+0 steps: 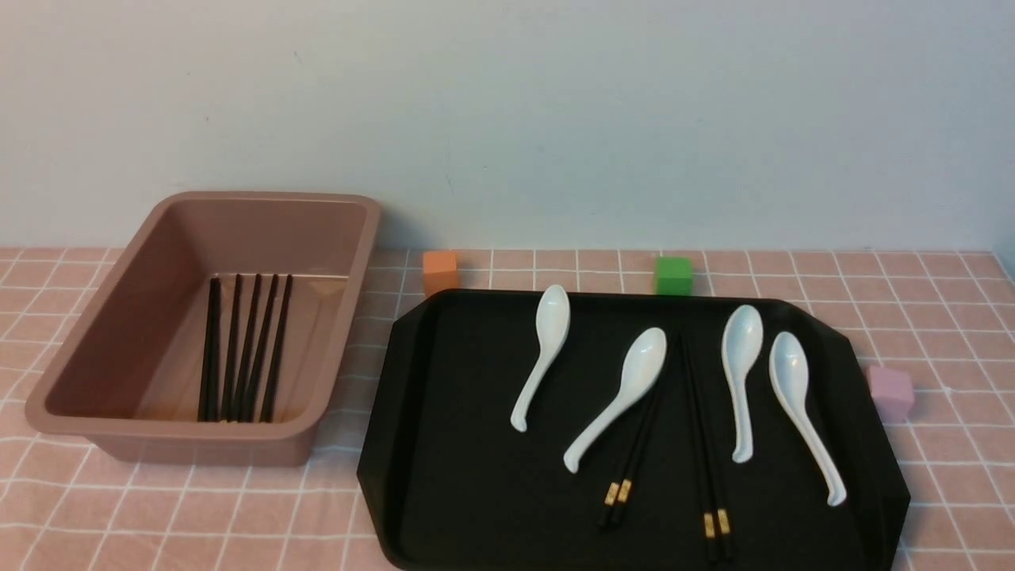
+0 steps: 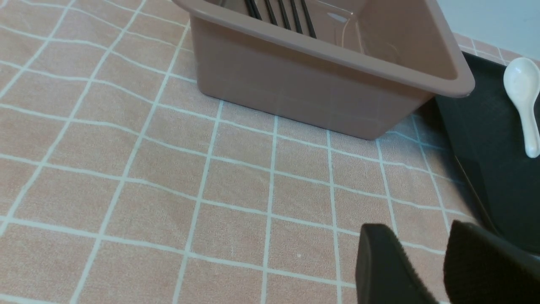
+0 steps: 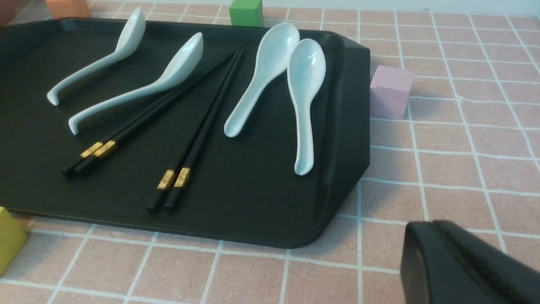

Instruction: On pink tablecloth take chopsticks from black tray and put them in box.

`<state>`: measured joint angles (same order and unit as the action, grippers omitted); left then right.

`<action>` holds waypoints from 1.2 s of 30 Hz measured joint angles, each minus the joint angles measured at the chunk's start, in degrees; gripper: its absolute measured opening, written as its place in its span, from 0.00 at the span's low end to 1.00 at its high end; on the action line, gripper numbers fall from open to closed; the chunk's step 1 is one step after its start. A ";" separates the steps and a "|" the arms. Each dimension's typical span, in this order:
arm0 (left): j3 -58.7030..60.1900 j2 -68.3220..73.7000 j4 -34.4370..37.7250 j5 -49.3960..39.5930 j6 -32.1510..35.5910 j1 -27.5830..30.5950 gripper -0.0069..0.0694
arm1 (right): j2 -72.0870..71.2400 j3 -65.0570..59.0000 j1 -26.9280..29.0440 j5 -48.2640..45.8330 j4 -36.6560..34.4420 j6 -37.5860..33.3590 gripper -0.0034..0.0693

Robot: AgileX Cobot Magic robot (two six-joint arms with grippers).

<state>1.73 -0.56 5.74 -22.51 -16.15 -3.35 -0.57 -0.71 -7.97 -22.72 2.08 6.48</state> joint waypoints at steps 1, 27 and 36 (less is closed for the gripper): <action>0.00 0.00 0.00 0.00 0.00 0.00 0.40 | 0.00 0.00 0.00 0.00 0.00 0.00 0.05; 0.00 0.00 0.00 0.00 -0.05 0.00 0.40 | 0.00 0.00 0.00 0.00 0.00 0.66 0.08; 0.00 0.00 0.00 0.00 -0.05 0.00 0.40 | 0.00 0.00 0.00 0.05 0.00 0.71 0.09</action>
<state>1.73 -0.56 5.74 -22.51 -16.19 -3.35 -0.57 -0.71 -7.97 -22.67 2.08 7.18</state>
